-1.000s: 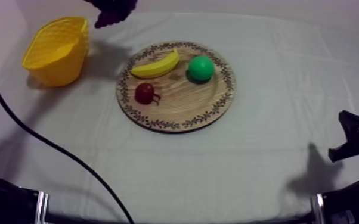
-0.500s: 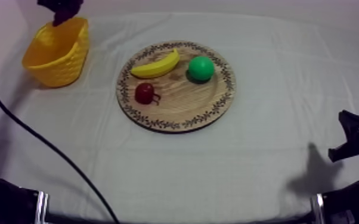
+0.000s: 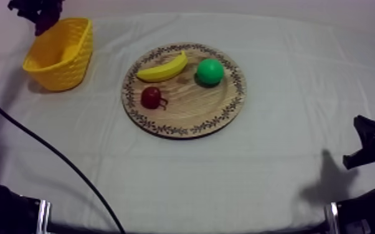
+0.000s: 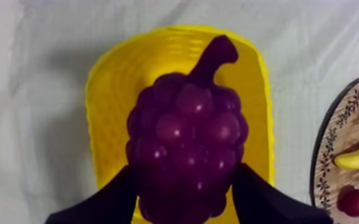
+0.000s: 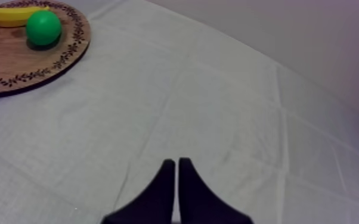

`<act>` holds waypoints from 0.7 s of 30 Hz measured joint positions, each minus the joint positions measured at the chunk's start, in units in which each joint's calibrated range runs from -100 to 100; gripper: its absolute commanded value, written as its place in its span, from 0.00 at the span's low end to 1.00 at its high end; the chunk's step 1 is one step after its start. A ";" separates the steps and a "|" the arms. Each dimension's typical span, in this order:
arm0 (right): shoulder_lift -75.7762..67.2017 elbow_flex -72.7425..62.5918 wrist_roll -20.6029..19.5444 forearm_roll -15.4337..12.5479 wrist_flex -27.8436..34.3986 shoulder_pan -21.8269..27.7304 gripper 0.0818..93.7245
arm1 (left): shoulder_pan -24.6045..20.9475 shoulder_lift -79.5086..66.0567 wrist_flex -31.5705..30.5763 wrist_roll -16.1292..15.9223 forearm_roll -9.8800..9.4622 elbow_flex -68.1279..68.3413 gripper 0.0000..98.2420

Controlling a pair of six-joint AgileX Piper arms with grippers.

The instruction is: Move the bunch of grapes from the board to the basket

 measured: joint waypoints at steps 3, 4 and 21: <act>0.00 0.00 0.00 0.00 0.00 0.00 0.00 | 0.00 1.42 0.00 0.41 0.46 0.06 0.55; 0.00 0.00 0.00 0.00 0.00 0.00 0.00 | 0.00 1.93 0.00 0.48 0.62 0.12 0.55; 0.00 0.00 0.03 0.00 0.00 0.00 0.00 | -1.44 11.75 0.04 4.05 4.03 1.36 0.88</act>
